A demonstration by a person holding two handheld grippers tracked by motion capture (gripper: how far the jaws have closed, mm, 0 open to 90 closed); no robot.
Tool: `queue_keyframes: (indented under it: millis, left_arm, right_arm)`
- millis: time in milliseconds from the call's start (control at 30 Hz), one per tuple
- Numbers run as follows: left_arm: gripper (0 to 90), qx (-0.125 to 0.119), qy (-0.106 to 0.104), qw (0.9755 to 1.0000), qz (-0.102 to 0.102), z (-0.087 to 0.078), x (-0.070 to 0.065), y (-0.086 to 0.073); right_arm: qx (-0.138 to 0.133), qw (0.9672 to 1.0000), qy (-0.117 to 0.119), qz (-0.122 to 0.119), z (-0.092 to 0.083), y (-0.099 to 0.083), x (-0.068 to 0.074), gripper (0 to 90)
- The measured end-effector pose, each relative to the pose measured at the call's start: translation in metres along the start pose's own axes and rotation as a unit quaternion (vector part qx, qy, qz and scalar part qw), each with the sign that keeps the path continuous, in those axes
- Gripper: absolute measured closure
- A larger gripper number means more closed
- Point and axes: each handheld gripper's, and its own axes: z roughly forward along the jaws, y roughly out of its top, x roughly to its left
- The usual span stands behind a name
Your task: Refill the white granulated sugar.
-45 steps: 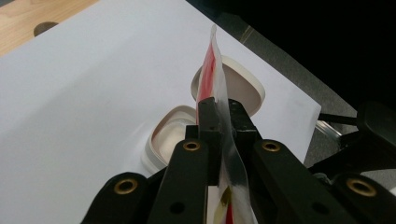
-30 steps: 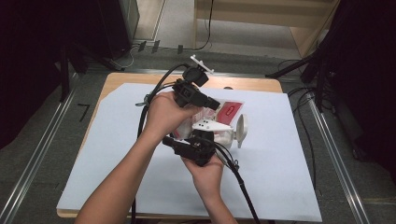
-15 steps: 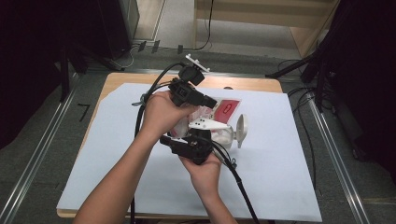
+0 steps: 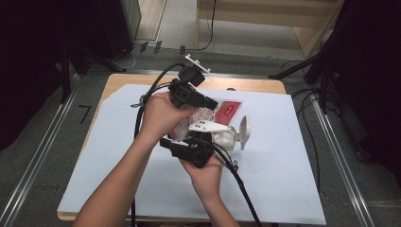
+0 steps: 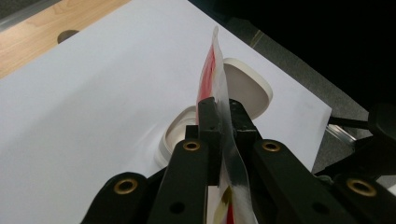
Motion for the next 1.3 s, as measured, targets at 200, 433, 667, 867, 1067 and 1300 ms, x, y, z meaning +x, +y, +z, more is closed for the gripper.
queue_keyframes:
  millis: [200, 433, 667, 867, 1067, 1300]
  left_arm:
    - [87.6, 0.007, 0.000, 1.0000, 0.000, -0.0025, -0.0014, -0.0019]
    - [87.6, 0.008, -0.002, 1.0000, -0.004, -0.0029, -0.0011, -0.0025]
    - [87.6, 0.009, -0.001, 0.9999, -0.004, -0.0030, -0.0007, -0.0024]
    - [87.5, 0.009, -0.004, 0.9999, -0.007, -0.0015, 0.0013, -0.0024]
    - [87.5, 0.012, -0.002, 0.9999, -0.008, 0.0000, 0.0026, -0.0040]
    - [87.5, 0.010, -0.003, 0.9999, -0.008, 0.0000, 0.0024, -0.0046]
  right_arm:
    - [0.001, 1.0000, 0.002, -0.005, 0.0001, -0.0016, 0.0059, 59.3]
    - [0.004, 1.0000, 0.004, -0.005, 0.0007, -0.0017, 0.0075, 59.2]
    - [0.006, 1.0000, 0.006, -0.004, 0.0015, -0.0010, 0.0076, 59.2]
    - [0.008, 0.9999, 0.006, -0.003, 0.0024, -0.0007, 0.0064, 59.2]
    - [0.011, 0.9999, 0.009, 0.001, 0.0035, -0.0022, 0.0056, 58.9]
    - [0.010, 0.9999, 0.008, -0.001, 0.0039, -0.0028, 0.0058, 58.7]
